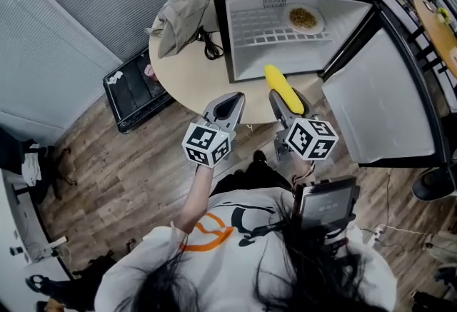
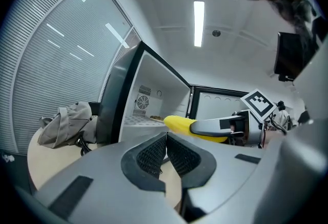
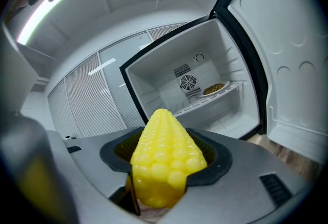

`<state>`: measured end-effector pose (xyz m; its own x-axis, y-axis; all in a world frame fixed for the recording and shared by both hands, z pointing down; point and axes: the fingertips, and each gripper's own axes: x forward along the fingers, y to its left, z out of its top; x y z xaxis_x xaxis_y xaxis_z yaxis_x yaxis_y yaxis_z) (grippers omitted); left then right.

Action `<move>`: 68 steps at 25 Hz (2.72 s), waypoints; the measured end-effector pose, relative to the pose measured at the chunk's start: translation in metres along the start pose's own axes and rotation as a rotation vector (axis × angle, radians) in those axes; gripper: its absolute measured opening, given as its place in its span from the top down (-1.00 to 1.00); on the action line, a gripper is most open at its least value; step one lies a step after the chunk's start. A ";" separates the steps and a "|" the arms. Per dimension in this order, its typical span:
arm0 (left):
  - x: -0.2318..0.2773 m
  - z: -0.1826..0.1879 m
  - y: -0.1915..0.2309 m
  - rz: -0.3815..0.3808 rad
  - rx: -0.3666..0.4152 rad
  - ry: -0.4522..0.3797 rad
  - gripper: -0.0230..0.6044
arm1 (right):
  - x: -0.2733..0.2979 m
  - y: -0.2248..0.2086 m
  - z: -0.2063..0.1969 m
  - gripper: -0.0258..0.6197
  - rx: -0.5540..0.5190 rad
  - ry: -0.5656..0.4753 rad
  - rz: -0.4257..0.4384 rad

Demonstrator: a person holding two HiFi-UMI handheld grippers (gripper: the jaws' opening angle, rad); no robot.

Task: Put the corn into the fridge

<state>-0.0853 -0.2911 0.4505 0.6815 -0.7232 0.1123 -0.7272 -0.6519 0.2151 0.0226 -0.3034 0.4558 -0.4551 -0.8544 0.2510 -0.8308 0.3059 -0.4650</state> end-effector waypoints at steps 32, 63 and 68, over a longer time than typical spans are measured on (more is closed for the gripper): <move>0.052 0.014 0.058 0.173 -0.014 -0.022 0.89 | 0.203 -0.020 0.083 0.11 -0.602 0.219 0.139; 0.035 0.011 0.065 0.189 -0.014 -0.001 0.89 | 0.240 -0.033 0.067 0.06 -0.767 0.355 0.096; 0.034 0.011 0.063 0.181 -0.011 -0.002 0.89 | 0.226 -0.024 0.077 0.06 -0.716 0.310 0.121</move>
<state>-0.1090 -0.3592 0.4576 0.5392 -0.8289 0.1486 -0.8371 -0.5082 0.2024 -0.0358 -0.5361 0.4577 -0.5367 -0.6737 0.5080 -0.7259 0.6756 0.1292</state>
